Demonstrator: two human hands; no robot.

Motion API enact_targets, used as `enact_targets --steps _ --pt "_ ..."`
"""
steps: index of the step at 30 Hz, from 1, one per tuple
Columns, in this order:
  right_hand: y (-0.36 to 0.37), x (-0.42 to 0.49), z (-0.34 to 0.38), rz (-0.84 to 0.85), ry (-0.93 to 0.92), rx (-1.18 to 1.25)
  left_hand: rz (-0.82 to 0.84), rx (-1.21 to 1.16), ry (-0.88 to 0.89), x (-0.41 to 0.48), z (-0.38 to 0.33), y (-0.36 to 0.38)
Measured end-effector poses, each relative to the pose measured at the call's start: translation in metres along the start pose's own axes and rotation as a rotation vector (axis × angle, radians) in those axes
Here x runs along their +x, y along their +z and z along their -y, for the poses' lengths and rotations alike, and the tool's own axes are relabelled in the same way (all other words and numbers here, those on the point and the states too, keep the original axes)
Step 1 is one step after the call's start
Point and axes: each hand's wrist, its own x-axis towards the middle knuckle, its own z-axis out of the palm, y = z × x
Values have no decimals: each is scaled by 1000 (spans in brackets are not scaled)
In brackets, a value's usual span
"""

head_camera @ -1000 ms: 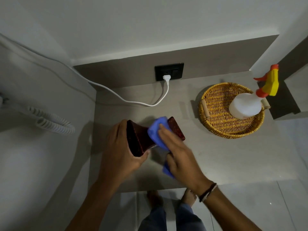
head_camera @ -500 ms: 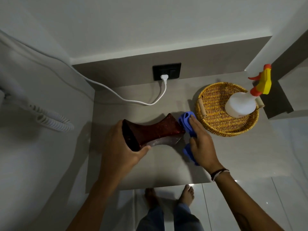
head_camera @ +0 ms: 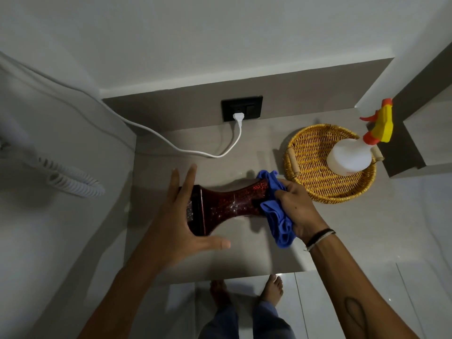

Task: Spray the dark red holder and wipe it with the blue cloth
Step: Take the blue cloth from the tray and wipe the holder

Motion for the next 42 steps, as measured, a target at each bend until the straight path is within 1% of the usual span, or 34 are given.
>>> enact_targets --steps 2,4,7,10,12,14,16,18,19,20,21,22,23,24,25,27,28,30,32,34,36,37,38,39,42 --pt "2 3 1 -4 -26 -29 -13 48 33 -1 -1 0" --pt "4 3 -3 -15 -100 -92 -74 154 81 0 0 2" --pt "8 -1 -18 -70 -311 -234 -235 308 173 0 -2 7" --pt "13 -12 -34 -108 -575 -490 -247 285 187 6 2 1" --pt "19 -22 -44 -51 -696 -605 -270 235 194 6 -3 5" --pt "28 -33 -49 41 -760 -659 -294 202 178 7 -9 8" --pt "44 -47 -52 137 -841 -698 -300 158 218 10 -12 4" --pt "63 -61 -51 228 -922 -684 -312 247 217 7 -5 4" --pt "71 -67 -49 265 -959 -668 -293 243 190 6 -19 19" --pt "77 -71 -49 299 -991 -667 -300 319 91 6 -26 26" --pt "78 -73 -50 328 -1018 -688 -159 243 -24 -1 -35 27" --pt "73 -70 -51 351 -1035 -734 -108 204 -74 -6 -33 35" --pt "63 -63 -52 355 -1032 -814 -210 197 -38 -3 -34 36" --pt "49 -55 -53 329 -1011 -922 -180 218 9 -10 -29 27" --pt "34 -46 -54 270 -982 -1028 -203 215 141 0 -26 29" --pt "7 -30 -53 156 -868 -1136 -305 181 114 -1 -11 -1" --pt "-2 -27 -50 126 -827 -1131 -309 202 107 -3 -11 -3" --pt "-1 -29 -47 121 -822 -1055 -270 221 104 0 -21 2" --pt "20 -44 -48 188 -860 -957 -244 214 109 0 -27 13" --pt "52 -66 -49 303 -926 -857 -216 266 136 5 -23 7" --pt "69 -78 -49 396 -977 -789 -223 302 66 2 -19 7" --pt "66 -74 -49 400 -1016 -805 -236 287 46 0 -21 8" --pt "56 -65 -51 378 -1037 -856 -242 268 55 -2 -22 8" --pt "41 -56 -52 337 -1009 -924 -242 252 77 -1 -21 8" --pt "-11 -28 -52 186 -799 -1069 -248 246 72 1 -22 7"
